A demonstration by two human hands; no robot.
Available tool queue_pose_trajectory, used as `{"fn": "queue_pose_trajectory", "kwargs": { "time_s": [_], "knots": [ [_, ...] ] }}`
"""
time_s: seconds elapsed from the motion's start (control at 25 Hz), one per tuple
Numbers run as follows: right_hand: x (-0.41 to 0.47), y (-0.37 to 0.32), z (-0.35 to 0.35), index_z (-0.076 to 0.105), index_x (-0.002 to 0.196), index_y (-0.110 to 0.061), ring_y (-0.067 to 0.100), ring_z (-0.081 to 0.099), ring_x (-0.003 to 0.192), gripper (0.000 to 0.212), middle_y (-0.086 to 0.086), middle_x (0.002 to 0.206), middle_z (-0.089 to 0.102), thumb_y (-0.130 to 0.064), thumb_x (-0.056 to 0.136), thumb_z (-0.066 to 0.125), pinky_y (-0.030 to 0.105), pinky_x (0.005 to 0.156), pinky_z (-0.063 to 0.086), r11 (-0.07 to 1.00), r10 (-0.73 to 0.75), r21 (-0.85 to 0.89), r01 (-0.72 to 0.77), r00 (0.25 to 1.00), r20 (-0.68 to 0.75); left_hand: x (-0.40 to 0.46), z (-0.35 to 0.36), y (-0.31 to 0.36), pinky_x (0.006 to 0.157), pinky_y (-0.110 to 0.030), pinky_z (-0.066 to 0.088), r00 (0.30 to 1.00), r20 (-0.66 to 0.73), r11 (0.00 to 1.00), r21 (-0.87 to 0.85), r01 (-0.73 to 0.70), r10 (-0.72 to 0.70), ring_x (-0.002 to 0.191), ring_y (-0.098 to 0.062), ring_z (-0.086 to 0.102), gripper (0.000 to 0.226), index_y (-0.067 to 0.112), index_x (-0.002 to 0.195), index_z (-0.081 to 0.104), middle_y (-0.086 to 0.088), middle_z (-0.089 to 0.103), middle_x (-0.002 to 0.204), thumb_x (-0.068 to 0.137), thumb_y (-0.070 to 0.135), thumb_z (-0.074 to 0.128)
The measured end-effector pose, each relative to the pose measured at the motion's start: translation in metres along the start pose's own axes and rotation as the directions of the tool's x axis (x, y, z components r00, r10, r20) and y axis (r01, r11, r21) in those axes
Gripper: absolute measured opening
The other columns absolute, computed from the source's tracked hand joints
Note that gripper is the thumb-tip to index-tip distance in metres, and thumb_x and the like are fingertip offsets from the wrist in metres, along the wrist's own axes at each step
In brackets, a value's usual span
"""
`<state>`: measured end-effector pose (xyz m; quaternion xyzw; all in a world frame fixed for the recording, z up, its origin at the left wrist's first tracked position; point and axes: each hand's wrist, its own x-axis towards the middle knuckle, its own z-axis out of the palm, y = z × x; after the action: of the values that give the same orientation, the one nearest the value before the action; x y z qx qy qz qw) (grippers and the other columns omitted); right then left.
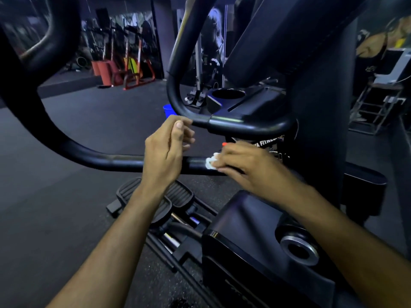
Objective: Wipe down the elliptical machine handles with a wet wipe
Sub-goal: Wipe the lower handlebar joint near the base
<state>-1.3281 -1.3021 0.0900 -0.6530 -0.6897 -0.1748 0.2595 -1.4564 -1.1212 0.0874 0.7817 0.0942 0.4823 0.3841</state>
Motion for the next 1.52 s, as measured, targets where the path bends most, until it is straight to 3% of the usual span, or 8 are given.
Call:
{"fn": "queue_pose_trajectory", "kwargs": {
  "time_s": [0.2,0.44,0.64,0.8,1.04,1.16,1.32,1.52],
  "knots": [
    [0.026,0.001,0.008,0.078,0.108,-0.012,0.013,0.069,0.09,0.018,-0.001,0.099,0.072,-0.02,0.095,0.068,0.038,0.08,0.056,0.991,0.069,0.114,-0.067,0.998,-0.011,-0.04,-0.04,-0.036,0.088,-0.053,0.06,0.935,-0.345,0.996,0.035,-0.077,0.084,0.098,-0.024,0.071,0.018,0.01,0.119,0.059,-0.016,0.066,0.112,0.111,0.012,0.043],
    [0.109,-0.048,0.081,0.074,0.109,-0.022,0.022,0.063,0.091,0.02,0.0,0.1,0.063,-0.025,0.095,0.061,0.044,0.069,0.056,0.997,-0.074,0.027,0.072,0.994,0.078,-0.051,-0.048,-0.057,0.093,-0.055,0.049,0.866,-0.429,0.961,0.209,-0.184,0.259,0.114,-0.036,0.055,0.026,-0.004,0.124,0.054,-0.014,0.049,0.122,0.106,0.009,0.042],
    [0.058,-0.03,0.046,0.072,0.105,-0.016,0.023,0.058,0.085,0.014,0.002,0.095,0.061,-0.024,0.098,0.062,0.043,0.071,0.053,0.996,-0.009,-0.085,0.008,1.0,-0.008,-0.043,-0.027,-0.042,0.105,-0.057,0.043,0.948,-0.157,0.949,0.201,-0.244,0.277,0.123,-0.018,0.05,0.029,0.002,0.126,0.057,-0.006,0.052,0.128,0.105,0.017,0.044],
    [0.002,-0.013,0.001,0.074,0.105,-0.008,0.02,0.061,0.09,0.014,0.004,0.095,0.066,-0.017,0.097,0.066,0.029,0.086,0.049,0.979,0.188,-0.068,-0.195,0.978,-0.088,-0.026,0.001,-0.001,0.079,-0.042,0.051,0.965,0.17,0.931,0.274,-0.239,0.198,0.101,-0.022,0.066,0.027,0.023,0.123,0.056,0.003,0.065,0.115,0.107,0.037,0.039],
    [-0.053,0.017,-0.033,0.076,0.094,-0.012,0.008,0.064,0.081,0.006,-0.005,0.088,0.067,-0.011,0.092,0.071,0.028,0.077,0.05,0.812,0.583,0.161,-0.561,0.791,-0.185,0.008,0.044,0.036,0.084,-0.044,0.046,0.752,0.638,0.726,0.594,-0.346,-0.163,0.114,-0.04,0.065,0.047,0.035,0.132,0.052,-0.001,0.069,0.13,0.109,0.056,0.017],
    [-0.058,0.037,-0.037,0.076,0.09,-0.014,-0.001,0.061,0.078,0.009,-0.01,0.084,0.07,-0.009,0.094,0.069,0.021,0.078,0.047,0.573,0.735,0.506,-0.645,0.677,0.03,0.018,0.056,0.044,0.085,-0.044,0.042,0.691,0.649,0.633,0.688,-0.354,-0.318,0.117,-0.044,0.063,0.054,0.034,0.135,0.054,-0.013,0.066,0.133,0.107,0.055,0.013],
    [-0.023,0.058,-0.034,0.076,0.098,-0.006,0.002,0.063,0.092,0.014,-0.005,0.096,0.073,-0.011,0.099,0.063,0.022,0.089,0.045,0.623,0.549,0.481,-0.616,0.783,0.292,0.022,0.074,0.044,0.09,-0.046,0.041,0.662,0.644,0.587,0.723,-0.364,-0.384,0.125,-0.044,0.058,0.06,0.033,0.143,0.043,-0.013,0.057,0.146,0.101,0.053,0.005],
    [-0.004,0.071,-0.037,0.066,0.123,0.004,0.014,0.062,0.114,0.029,0.015,0.125,0.069,0.003,0.098,0.05,0.016,0.097,0.041,0.562,0.315,0.575,-0.594,0.797,0.515,0.019,0.082,0.043,0.107,-0.047,0.036,0.766,0.434,0.682,0.731,0.007,-0.474,0.136,-0.046,0.05,0.082,0.027,0.15,0.051,-0.022,0.052,0.152,0.1,0.074,0.007]
  ]
}}
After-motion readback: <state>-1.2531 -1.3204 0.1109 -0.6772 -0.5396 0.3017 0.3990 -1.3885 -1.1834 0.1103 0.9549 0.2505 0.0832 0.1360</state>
